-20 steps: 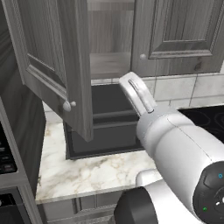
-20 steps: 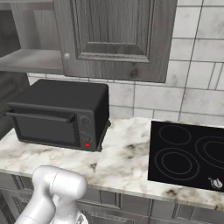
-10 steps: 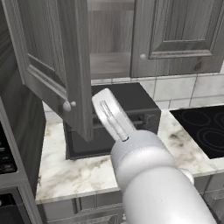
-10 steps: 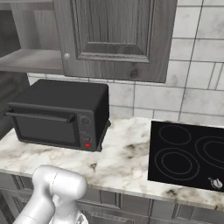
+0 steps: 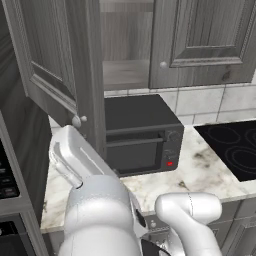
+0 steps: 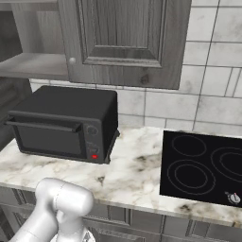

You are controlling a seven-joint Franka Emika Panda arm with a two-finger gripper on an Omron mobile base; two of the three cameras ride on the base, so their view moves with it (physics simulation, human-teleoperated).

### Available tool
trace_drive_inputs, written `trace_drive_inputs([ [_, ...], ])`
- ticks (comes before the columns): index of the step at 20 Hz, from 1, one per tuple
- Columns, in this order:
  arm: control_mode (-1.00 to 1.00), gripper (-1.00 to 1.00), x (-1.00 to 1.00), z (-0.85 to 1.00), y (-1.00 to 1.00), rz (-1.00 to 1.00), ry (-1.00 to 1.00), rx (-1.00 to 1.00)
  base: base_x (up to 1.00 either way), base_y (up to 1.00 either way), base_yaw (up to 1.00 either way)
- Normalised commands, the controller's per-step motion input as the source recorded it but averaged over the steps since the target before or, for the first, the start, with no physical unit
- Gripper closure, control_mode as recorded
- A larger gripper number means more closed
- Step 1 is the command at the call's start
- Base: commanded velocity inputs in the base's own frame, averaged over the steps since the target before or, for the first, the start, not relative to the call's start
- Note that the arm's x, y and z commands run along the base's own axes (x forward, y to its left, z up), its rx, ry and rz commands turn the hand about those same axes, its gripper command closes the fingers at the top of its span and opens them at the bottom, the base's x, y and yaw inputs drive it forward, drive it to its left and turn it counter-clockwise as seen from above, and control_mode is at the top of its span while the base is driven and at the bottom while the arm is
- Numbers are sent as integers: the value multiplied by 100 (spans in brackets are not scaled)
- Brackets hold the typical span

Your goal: Open the cabinet and move the ladle to the pot. Then close the cabinet.

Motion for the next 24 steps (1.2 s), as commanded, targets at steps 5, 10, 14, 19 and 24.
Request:
trace_drive_inputs([
  [5, -100, -100, 44, -23, 38, -10, 0, 0, 0, 0, 0],
  [10, -100, -100, 55, -7, 10, -9, 0, 0, 0, 0, 0],
  [14, -100, -100, 52, -11, 5, -1, 0, 0, 0, 0, 0],
  [19, -100, -100, 53, -14, 9, 0, 0, 0, 0, 0, 0],
  [24, -100, -100, 42, 0, -1, 0, 0, 0, 0, 0, 0],
])
